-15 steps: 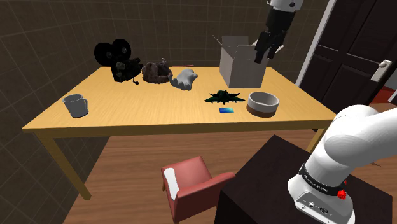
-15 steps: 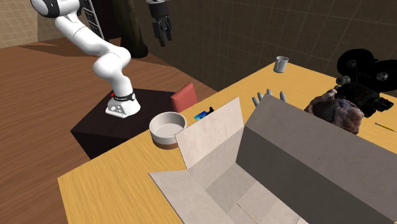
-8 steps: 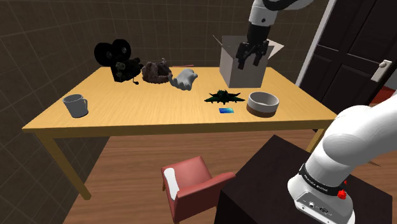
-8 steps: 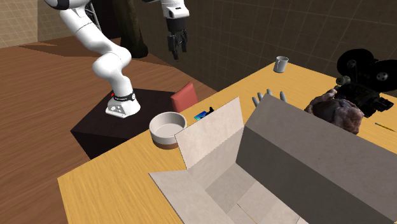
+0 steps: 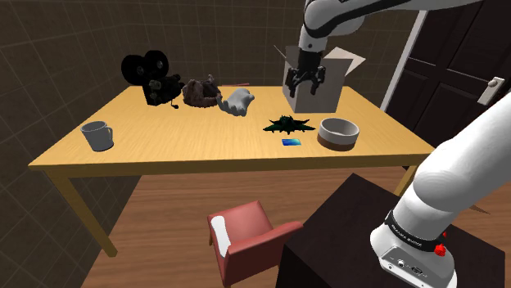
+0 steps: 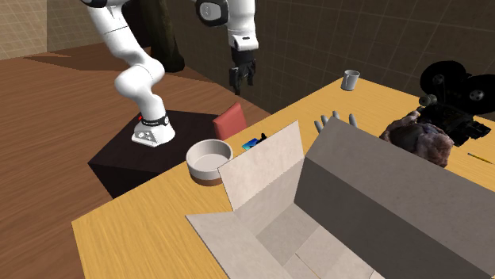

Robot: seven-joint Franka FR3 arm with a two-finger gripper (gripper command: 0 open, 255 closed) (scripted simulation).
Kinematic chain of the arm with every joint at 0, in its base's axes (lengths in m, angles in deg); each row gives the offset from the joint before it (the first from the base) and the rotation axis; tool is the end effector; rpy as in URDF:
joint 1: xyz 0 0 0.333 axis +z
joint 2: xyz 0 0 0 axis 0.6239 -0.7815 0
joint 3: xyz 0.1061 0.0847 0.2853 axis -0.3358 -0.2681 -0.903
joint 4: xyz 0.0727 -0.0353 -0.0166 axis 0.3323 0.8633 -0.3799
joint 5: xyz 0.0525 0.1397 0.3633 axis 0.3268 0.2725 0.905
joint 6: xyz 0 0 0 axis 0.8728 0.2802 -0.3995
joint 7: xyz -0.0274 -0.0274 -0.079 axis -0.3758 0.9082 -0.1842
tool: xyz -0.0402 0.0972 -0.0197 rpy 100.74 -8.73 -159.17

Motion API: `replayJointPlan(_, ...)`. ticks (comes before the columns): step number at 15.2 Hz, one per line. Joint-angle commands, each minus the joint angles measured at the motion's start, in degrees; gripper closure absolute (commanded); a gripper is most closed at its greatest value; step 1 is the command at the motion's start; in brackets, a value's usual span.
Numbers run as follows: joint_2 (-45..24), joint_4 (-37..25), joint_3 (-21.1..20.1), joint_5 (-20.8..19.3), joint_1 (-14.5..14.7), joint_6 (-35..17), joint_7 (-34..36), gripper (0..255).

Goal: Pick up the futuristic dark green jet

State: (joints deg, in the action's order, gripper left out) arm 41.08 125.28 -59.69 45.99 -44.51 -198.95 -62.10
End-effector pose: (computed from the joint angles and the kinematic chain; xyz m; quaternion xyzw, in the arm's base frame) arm 0.4710 -0.0715 0.5085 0.9834 -0.1803 0.0200 0.0006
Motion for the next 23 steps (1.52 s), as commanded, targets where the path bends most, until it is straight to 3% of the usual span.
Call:
replayJointPlan(1,-4.09,-1.70,0.34,0.17,-0.60,-1.70,1.80,0)
replayJointPlan(12,-27.48,-16.60,3.27,2.67,-3.72,-6.28,9.58,0)
replayJointPlan(22,-30.97,-14.67,3.31,3.21,-3.94,-11.50,9.59,0)
replayJointPlan(23,-31.05,-14.86,3.29,3.22,-3.93,-11.40,9.61,255)
